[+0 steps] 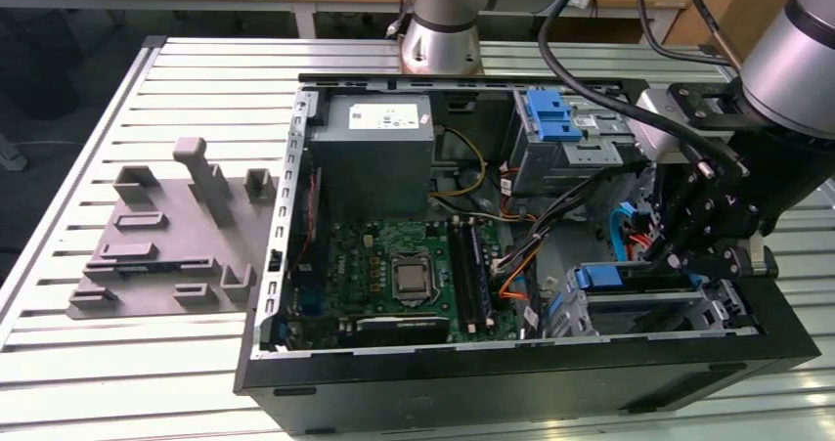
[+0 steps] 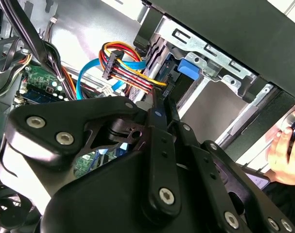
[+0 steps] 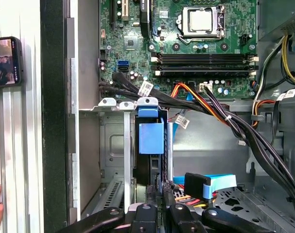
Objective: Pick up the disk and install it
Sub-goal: 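Insert the first disk wire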
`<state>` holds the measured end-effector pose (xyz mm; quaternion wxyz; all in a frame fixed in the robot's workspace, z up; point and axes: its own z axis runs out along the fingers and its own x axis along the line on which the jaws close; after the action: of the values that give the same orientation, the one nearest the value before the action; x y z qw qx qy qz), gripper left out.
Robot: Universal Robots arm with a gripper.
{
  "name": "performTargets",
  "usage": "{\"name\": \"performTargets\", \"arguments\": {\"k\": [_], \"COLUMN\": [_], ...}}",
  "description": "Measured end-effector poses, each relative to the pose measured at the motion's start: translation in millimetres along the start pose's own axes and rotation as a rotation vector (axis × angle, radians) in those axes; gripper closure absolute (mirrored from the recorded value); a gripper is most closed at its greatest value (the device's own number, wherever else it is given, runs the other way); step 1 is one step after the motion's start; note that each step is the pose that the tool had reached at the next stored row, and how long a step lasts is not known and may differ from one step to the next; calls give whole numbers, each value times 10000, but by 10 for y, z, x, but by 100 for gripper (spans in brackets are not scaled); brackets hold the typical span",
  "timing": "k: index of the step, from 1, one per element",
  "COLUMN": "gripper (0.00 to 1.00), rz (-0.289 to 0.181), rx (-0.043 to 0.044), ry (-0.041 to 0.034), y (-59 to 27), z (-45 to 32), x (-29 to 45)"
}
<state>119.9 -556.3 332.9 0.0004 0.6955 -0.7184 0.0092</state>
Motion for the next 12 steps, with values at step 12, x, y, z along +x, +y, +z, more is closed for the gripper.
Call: {"name": "performTargets", "arguments": {"k": [12], "gripper": [84], "rz": [43], "rx": [-2], "ry": [-1], "y": [0], "z": [-12], "x": [-13]}}
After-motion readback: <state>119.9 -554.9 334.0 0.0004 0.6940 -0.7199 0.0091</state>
